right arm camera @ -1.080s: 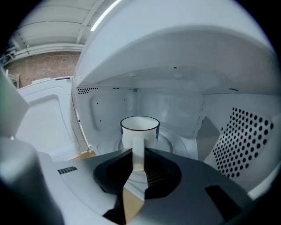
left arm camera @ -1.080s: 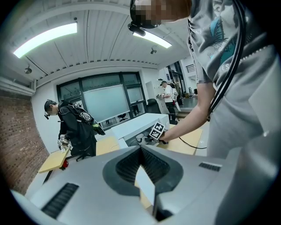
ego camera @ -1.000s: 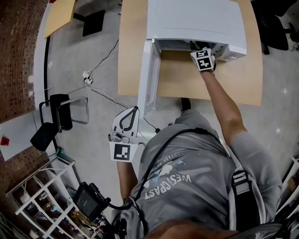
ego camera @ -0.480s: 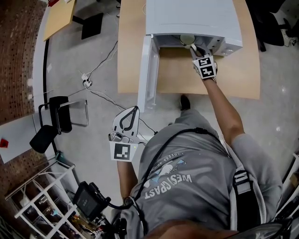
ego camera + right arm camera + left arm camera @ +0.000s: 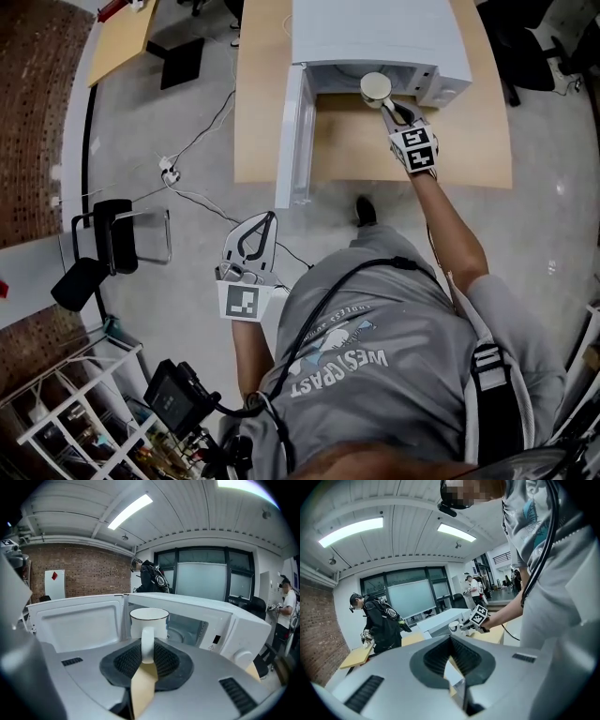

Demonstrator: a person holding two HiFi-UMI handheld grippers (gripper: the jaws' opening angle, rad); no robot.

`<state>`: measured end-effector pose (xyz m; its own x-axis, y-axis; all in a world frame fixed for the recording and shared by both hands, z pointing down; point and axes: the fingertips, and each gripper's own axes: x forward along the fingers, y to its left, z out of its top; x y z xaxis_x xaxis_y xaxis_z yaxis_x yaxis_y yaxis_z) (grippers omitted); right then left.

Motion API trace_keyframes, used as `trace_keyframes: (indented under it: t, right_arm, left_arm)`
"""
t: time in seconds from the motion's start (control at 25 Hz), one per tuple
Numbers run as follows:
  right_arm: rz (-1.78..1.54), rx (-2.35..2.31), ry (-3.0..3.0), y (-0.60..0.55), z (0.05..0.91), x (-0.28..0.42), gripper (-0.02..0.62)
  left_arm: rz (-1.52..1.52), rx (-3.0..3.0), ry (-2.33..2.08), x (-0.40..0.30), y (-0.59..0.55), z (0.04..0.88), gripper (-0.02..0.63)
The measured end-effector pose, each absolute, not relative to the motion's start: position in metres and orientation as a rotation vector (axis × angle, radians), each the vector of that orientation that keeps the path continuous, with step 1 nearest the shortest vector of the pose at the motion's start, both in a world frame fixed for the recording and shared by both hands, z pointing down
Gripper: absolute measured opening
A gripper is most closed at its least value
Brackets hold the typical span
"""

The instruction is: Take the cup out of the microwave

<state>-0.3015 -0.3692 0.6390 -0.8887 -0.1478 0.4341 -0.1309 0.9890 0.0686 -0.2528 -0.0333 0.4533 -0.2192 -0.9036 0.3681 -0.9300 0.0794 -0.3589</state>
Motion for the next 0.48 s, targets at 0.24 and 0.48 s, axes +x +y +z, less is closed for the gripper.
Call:
trace_keyframes:
  t: [0.24,0.48]
  right_arm:
    - [-0.047,0.227,-2.727,-0.381,0.607,-0.240,0.067]
    - [-0.103,0.173,-2.754,-0.320,0.511,-0.251,0.067]
  left_arm:
    - [0.689,1.920,-2.258,-0.214,-0.051,0.465,0.043]
    - [0.611,1.959,-2.320,-0.231,-0.004,0.403,0.043]
